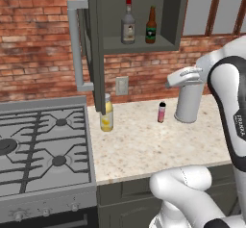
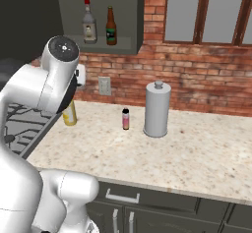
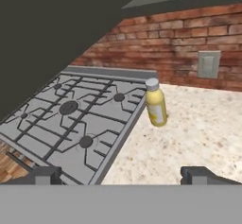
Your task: Sort all alcoholic drinks to one cabinet, and non-alcoholic drinks to the other.
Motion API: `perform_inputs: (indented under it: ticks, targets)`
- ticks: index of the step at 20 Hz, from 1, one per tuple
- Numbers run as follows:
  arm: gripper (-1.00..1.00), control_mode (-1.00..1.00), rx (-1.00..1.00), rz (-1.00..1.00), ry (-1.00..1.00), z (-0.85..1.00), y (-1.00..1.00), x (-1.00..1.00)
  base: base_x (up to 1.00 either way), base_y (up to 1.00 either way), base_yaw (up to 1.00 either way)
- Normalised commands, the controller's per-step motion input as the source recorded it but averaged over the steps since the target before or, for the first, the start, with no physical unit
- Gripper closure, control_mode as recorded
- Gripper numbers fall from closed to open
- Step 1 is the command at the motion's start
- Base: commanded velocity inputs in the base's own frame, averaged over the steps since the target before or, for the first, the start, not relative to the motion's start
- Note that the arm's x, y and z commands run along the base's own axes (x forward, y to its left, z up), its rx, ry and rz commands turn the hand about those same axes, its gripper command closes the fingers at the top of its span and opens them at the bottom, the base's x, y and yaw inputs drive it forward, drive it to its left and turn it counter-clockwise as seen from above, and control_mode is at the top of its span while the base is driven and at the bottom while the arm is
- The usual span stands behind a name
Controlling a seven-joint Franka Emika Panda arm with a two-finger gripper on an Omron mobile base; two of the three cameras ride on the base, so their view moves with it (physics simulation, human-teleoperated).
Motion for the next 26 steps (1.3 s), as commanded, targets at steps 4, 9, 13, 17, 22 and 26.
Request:
perform_inputs:
  ticks: [4, 9, 13, 17, 22, 26]
  targets:
    - [-1.0, -1.0, 0.0, 0.04, -0.01, -0.25, 0.25, 0.14, 0.0, 0.0, 0.0]
    - [-1.0, -1.0, 0.0, 0.05, 0.0, -0.24, 0.23, 0.14, 0.0, 0.0, 0.0]
    - [-1.0, -1.0, 0.0, 0.04, 0.0, -0.23, 0.15, 0.26, 0.0, 0.0, 0.0]
    - [-1.0, -1.0, 0.0, 0.04, 0.0, -0.18, 0.15, 0.33, 0.0, 0.0, 0.0]
    - [-1.0, -1.0, 0.0, 0.03, 0.0, -0.16, 0.13, 0.35, 0.0, 0.0, 0.0]
    - [-1.0, -1.0, 0.0, 0.05, 0.0, -0.24, 0.04, 0.17, 0.0, 0.0, 0.0]
